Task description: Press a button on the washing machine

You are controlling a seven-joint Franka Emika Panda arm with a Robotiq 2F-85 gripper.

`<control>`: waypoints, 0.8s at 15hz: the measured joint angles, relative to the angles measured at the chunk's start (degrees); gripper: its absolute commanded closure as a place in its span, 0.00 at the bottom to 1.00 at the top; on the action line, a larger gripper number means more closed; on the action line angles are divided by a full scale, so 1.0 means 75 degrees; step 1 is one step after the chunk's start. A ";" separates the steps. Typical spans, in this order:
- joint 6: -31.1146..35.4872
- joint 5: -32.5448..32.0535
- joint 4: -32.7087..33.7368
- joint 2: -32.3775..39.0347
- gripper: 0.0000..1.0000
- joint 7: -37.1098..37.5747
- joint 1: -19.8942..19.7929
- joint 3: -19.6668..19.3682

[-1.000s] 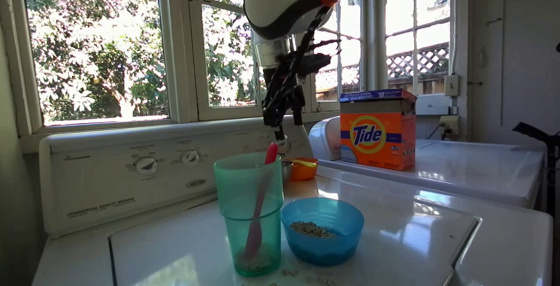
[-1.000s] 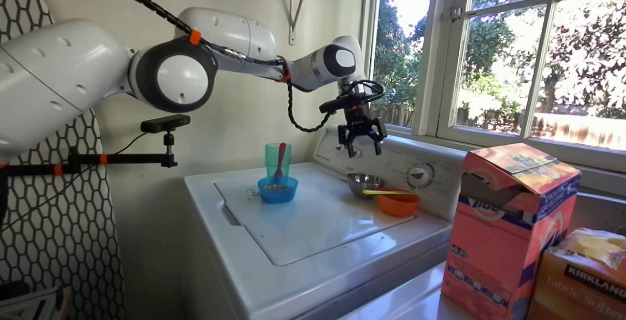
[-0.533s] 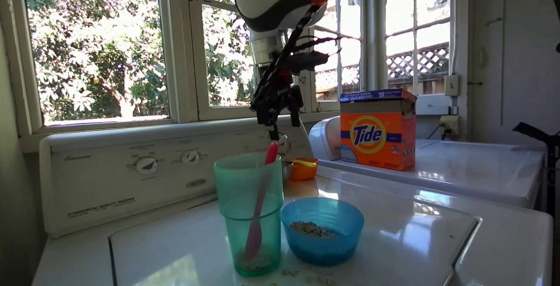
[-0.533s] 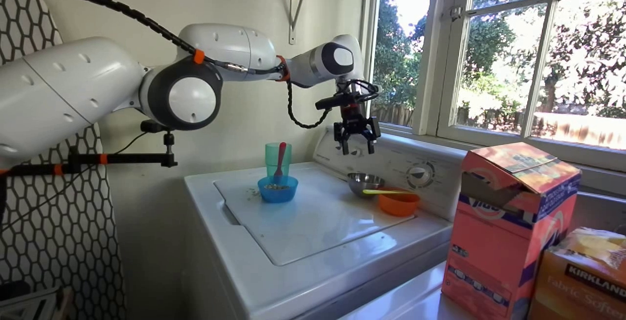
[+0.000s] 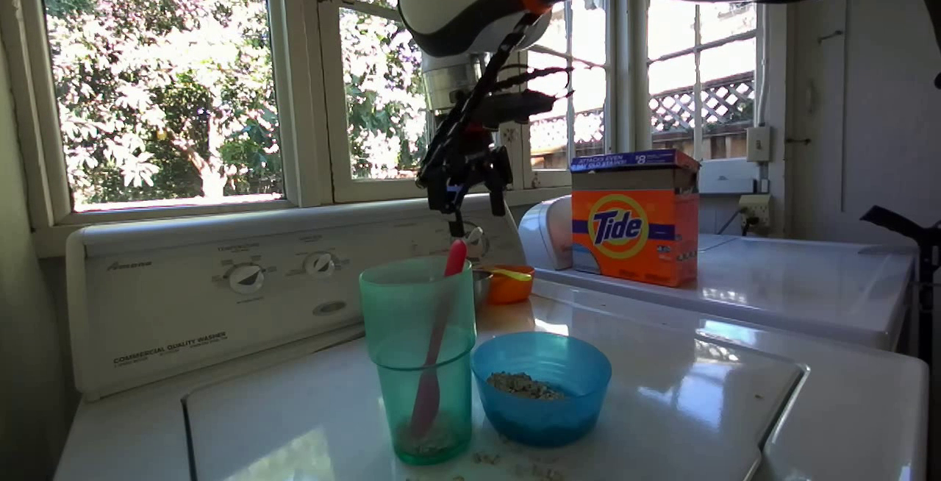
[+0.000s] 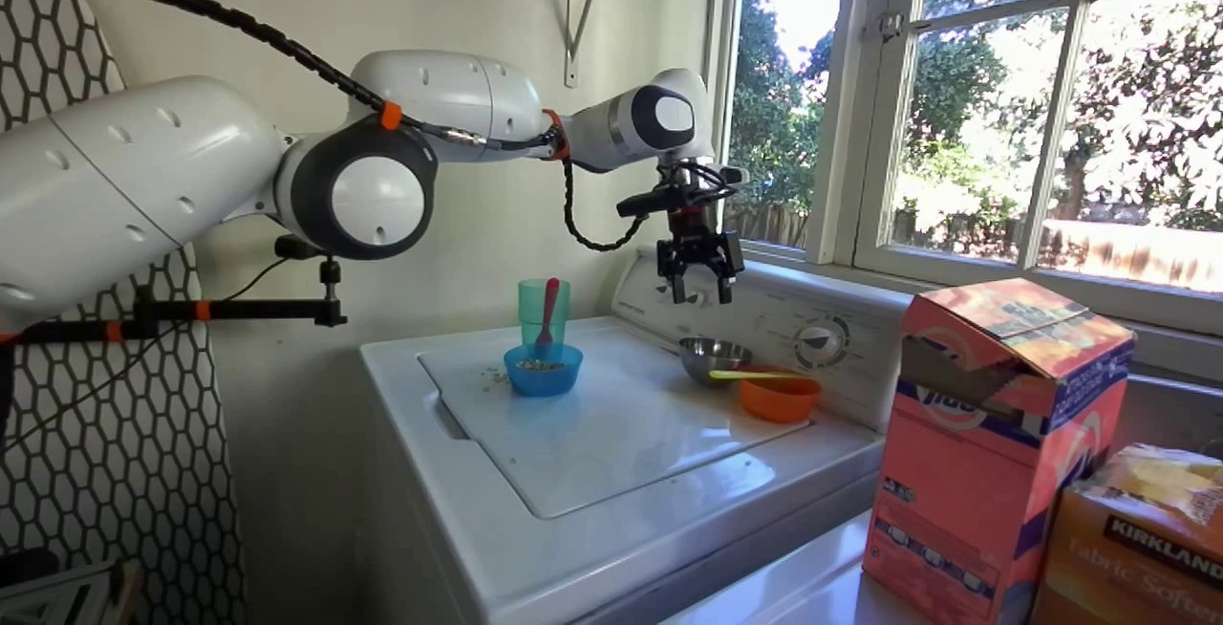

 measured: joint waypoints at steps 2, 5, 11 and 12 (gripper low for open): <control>0.0344 0.0075 -0.0001 0.0114 0.33 0.0265 -0.0022 0.0027; 0.1115 0.0096 -0.0001 0.0318 0.58 0.0611 -0.0015 0.0036; 0.1420 0.0091 -0.0002 0.0386 0.83 0.0708 -0.0014 0.0023; 0.1420 0.0091 -0.0002 0.0385 0.84 0.0708 -0.0015 0.0023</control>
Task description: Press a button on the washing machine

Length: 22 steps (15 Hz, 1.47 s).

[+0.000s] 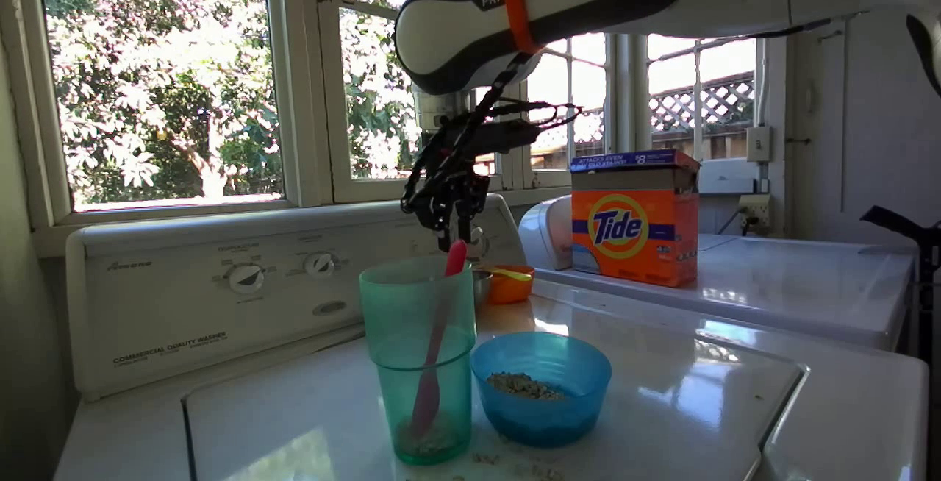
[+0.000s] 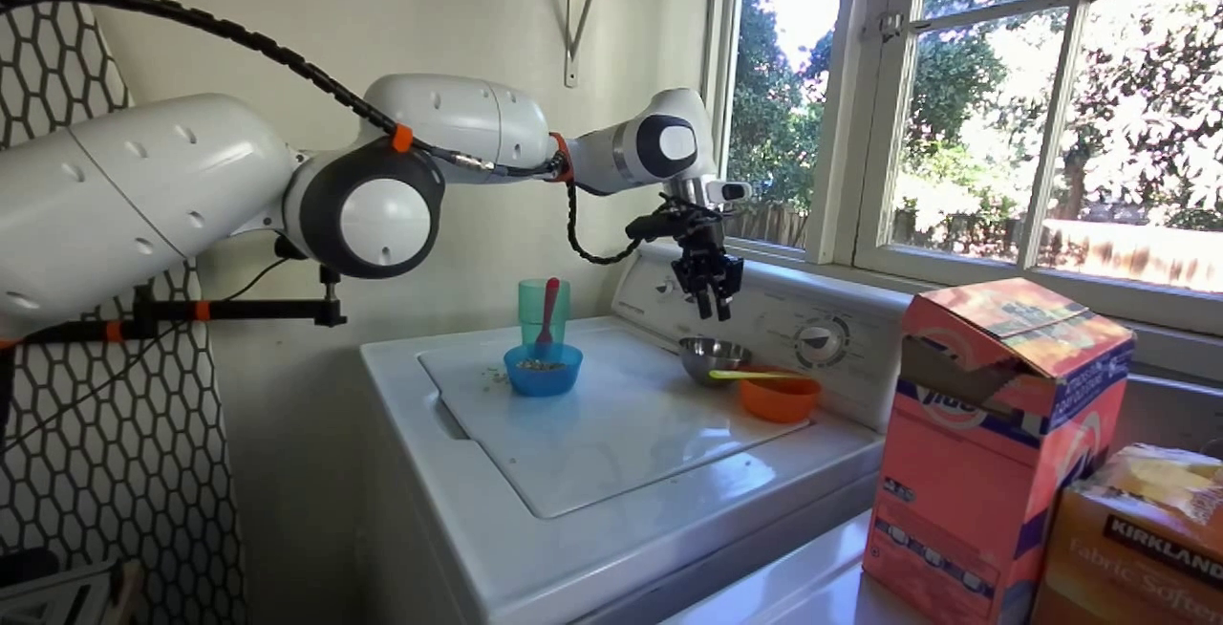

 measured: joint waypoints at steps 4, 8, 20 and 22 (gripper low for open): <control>0.0502 0.0000 -0.0001 0.0048 1.00 0.0051 0.0017 0.0004; 0.1448 0.0000 -0.0002 0.0232 1.00 0.0426 0.0070 0.0003; 0.3064 -0.0295 -0.0004 0.0781 0.99 0.2884 0.0197 -0.0713; 0.3064 -0.0299 -0.0004 0.0782 0.99 0.2932 0.0197 -0.0736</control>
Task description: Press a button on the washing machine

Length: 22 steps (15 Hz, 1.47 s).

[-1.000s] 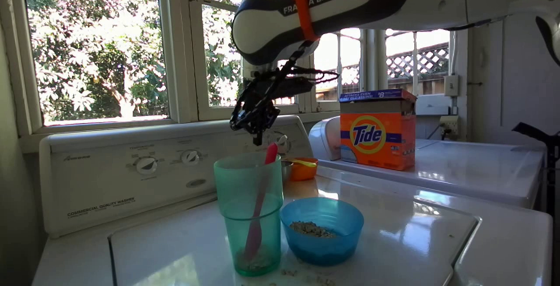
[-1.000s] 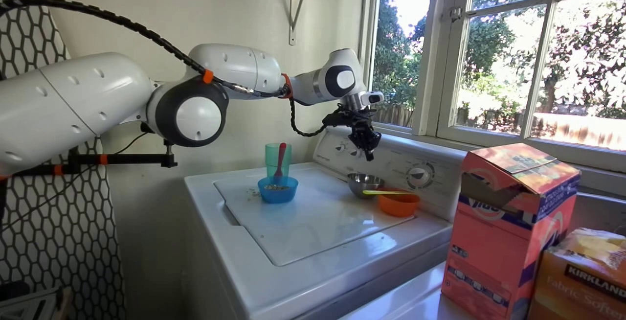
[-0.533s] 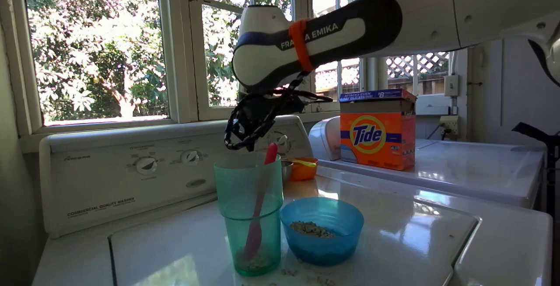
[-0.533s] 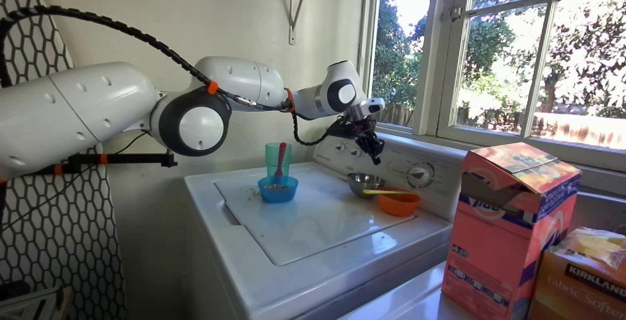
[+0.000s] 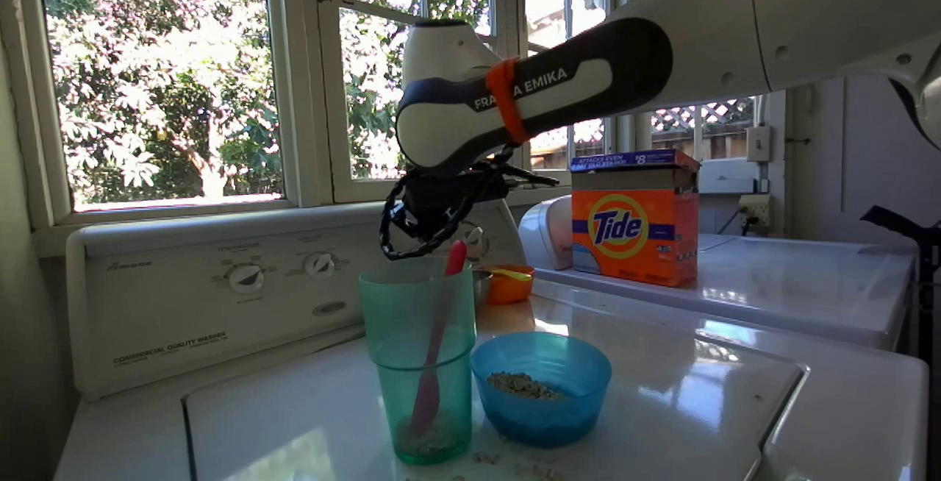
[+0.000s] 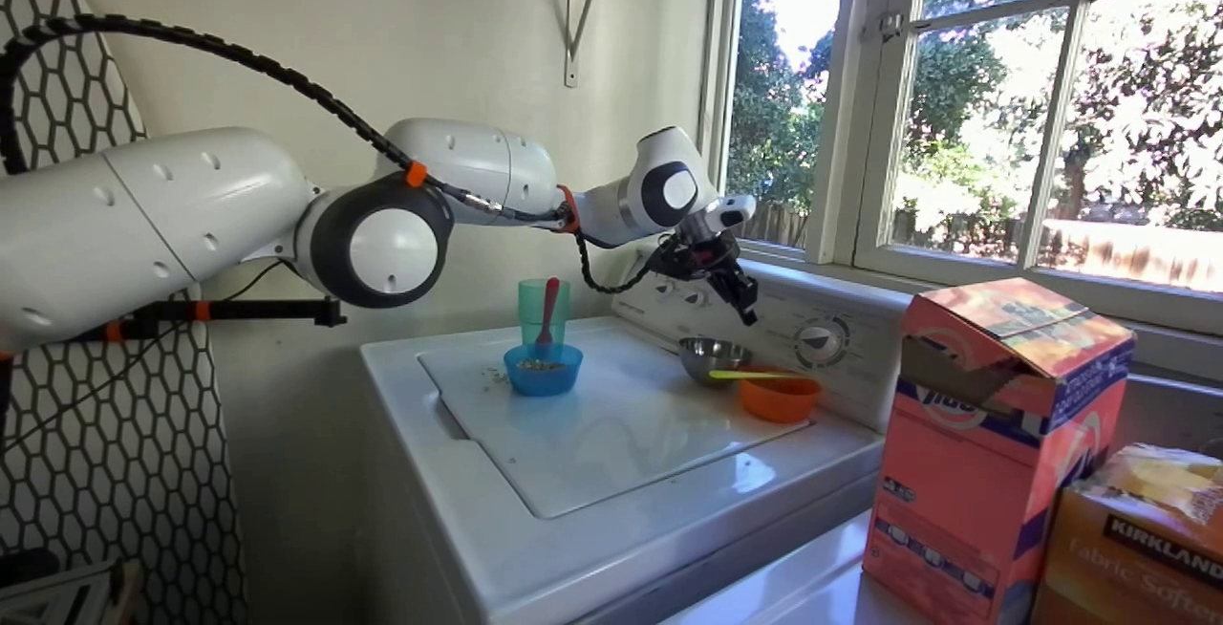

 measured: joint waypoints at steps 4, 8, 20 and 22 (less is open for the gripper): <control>0.0000 0.0003 0.0000 0.0000 1.00 -0.0018 -0.0003 0.0014; 0.0018 0.0005 0.0001 0.0000 1.00 -0.0043 -0.0003 0.0036; 0.0484 0.0004 0.0000 0.0146 1.00 -0.0043 0.0025 0.0029; 0.0548 0.0004 0.0000 0.0173 1.00 -0.0036 0.0031 0.0023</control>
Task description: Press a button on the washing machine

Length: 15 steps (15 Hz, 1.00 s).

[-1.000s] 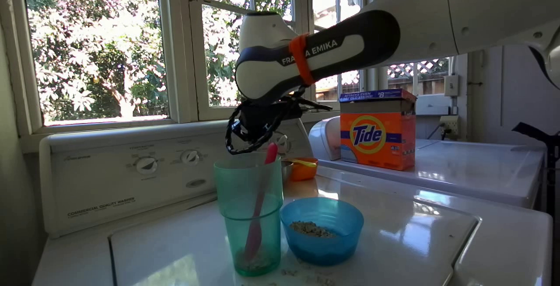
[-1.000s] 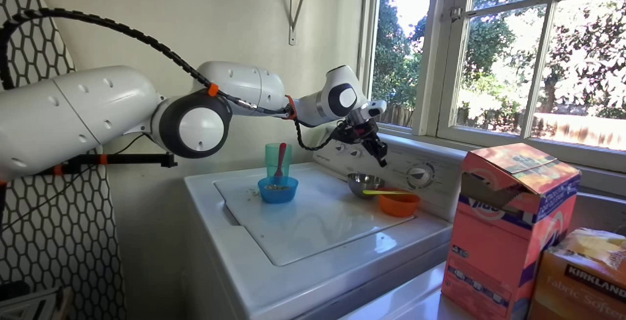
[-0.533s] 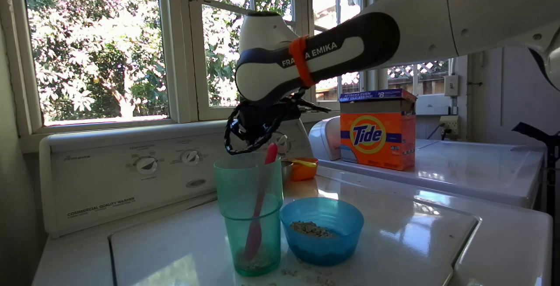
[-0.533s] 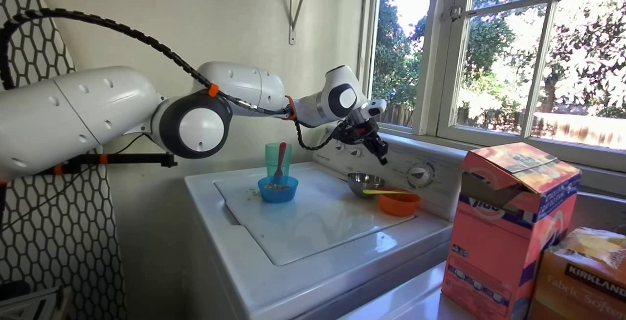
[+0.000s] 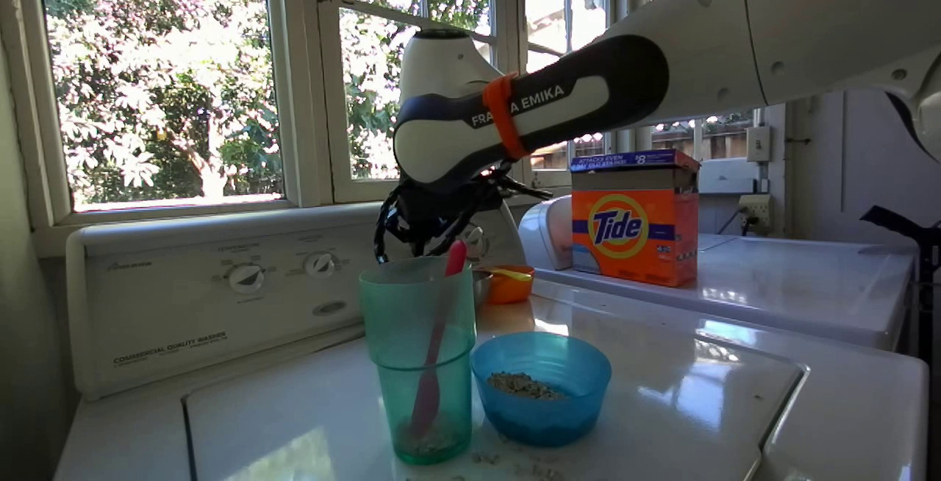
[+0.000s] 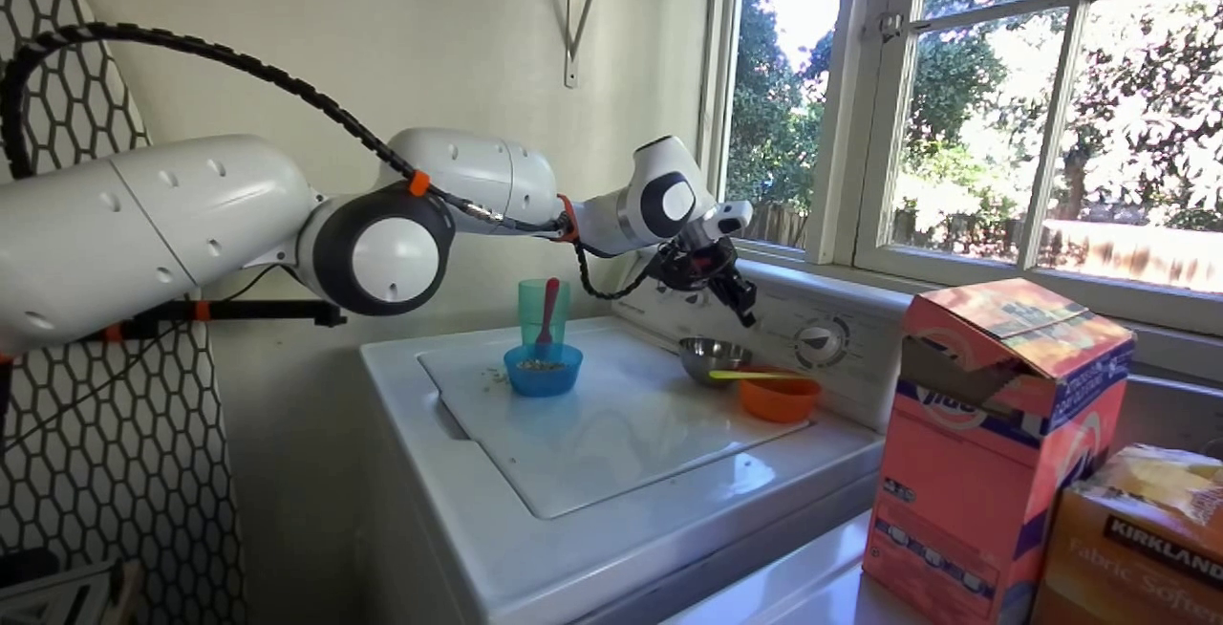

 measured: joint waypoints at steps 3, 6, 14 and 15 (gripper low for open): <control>0.0142 0.0000 0.0000 0.0012 1.00 0.0014 0.0007 -0.0025; 0.0203 0.0000 0.0000 0.0016 1.00 0.0086 0.0016 -0.0115; 0.0204 0.0000 0.0000 0.0025 1.00 0.0283 0.0054 -0.0268; 0.0204 0.0000 0.0000 0.0025 1.00 0.0283 0.0054 -0.0268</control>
